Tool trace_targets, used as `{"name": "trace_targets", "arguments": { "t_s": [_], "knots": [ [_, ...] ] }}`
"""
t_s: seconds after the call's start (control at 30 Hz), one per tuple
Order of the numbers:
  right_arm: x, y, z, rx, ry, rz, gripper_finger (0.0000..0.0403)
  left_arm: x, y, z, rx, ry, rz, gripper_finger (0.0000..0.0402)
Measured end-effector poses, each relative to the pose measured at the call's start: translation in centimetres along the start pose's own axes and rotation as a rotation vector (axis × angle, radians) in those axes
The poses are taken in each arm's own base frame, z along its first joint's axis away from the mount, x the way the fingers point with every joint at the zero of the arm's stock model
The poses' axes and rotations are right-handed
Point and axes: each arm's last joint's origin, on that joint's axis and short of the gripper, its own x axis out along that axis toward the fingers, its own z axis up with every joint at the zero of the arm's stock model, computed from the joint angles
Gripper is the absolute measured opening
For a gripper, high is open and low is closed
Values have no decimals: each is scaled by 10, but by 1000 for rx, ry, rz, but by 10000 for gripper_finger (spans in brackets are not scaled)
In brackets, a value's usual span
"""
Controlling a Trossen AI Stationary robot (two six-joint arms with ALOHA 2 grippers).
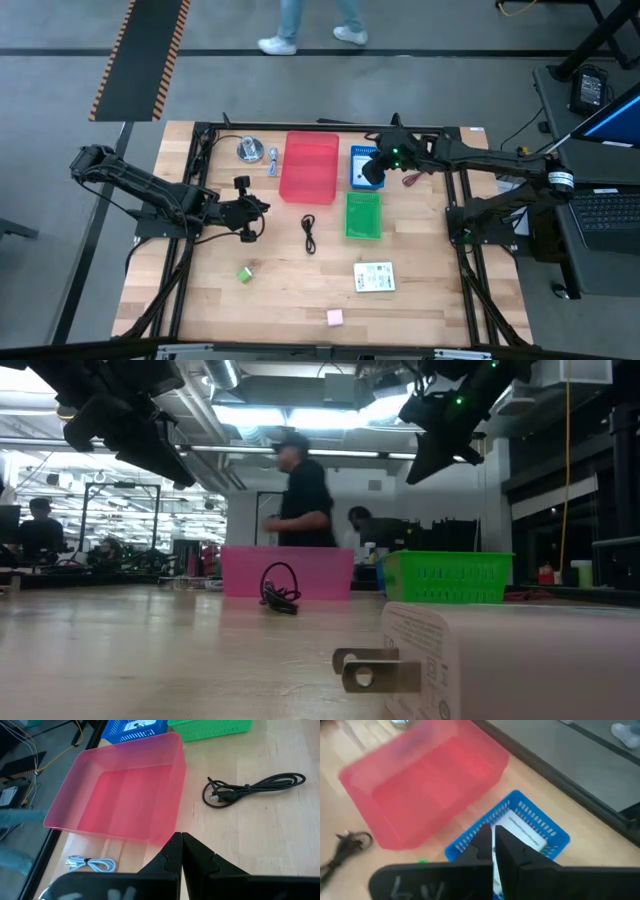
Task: Pick and place items into bin
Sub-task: Put the red USB cable into the red bin
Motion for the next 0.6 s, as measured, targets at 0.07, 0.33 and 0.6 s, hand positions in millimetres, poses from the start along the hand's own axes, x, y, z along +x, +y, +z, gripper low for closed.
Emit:
{"name": "trace_targets", "arguments": {
  "t_s": [0.07,0.33,0.6],
  "knots": [
    [1,-5,-2,-3,34,-20,1,0,0,0,-15,-3,-1,2],
    [4,-33,-12,49,210,-124,1,0,-1,0,-67,-2,-28,2],
    [-2,-46,-29,-31,420,-196,2,0,-1,1,-93,-2,-28,2]
  ]
}}
